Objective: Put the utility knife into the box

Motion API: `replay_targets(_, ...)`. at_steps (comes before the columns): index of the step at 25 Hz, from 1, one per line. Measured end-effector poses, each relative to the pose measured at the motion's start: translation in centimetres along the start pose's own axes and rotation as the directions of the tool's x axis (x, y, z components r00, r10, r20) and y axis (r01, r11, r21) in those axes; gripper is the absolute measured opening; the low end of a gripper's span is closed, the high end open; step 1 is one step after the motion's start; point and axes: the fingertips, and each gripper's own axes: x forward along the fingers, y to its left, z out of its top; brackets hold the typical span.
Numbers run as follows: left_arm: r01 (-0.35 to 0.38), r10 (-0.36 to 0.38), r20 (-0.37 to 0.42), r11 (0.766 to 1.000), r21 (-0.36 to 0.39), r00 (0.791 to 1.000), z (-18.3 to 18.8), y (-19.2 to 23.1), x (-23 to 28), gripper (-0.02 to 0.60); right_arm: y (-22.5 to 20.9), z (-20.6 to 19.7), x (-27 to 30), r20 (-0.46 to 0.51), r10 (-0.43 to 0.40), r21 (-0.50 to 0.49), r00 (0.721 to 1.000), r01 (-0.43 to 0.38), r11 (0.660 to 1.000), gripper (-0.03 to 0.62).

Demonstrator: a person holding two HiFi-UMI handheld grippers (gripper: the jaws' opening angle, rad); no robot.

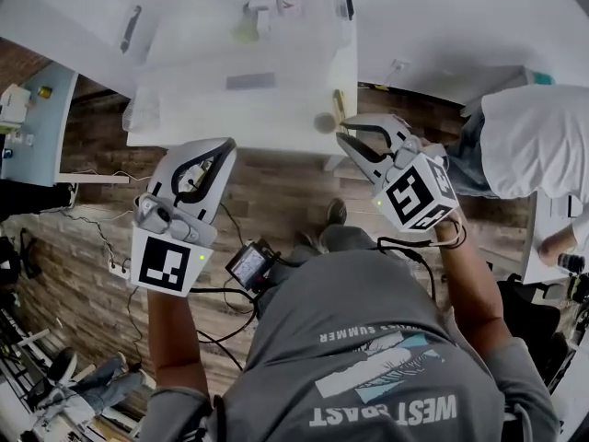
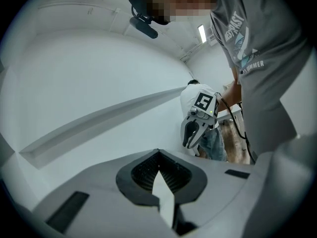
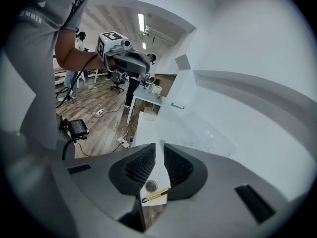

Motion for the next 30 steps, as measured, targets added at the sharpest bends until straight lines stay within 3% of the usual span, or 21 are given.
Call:
replay_targets(11, -0.046, 0.046, -0.048, 0.999, 0.005, 0.998, 0.1, 2.6, 4.5, 0.009, -4.1, -3.2, 4.1, 0.014, 0.080, 0.006, 0.997, -0.080, 0.997, 0.080)
replay_targets(19, -0.031, 0.031, -0.029, 0.999, -0.012, 0.999, -1.8, 5.4, 6.7, 0.009, -5.5, -8.9, 9.5, -0.129, 0.119, 0.137, 0.984, -0.101, 0.985, 0.135)
replay_targets(24, -0.022, 0.021, -0.012, 0.999, -0.035, 1.000, -3.1, 7.5, 7.3, 0.009, -5.6, -16.4, 14.3, -0.300, 0.145, 0.327, 0.943, -0.041, 0.944, 0.164)
replay_targets(30, 0.002, -0.004, -0.033, 0.999, -0.054, 0.999, -5.5, 9.9, 7.4, 0.009, -3.7, -25.4, 19.2, -0.472, 0.228, 0.501, 0.852, 0.046, 0.864, 0.195)
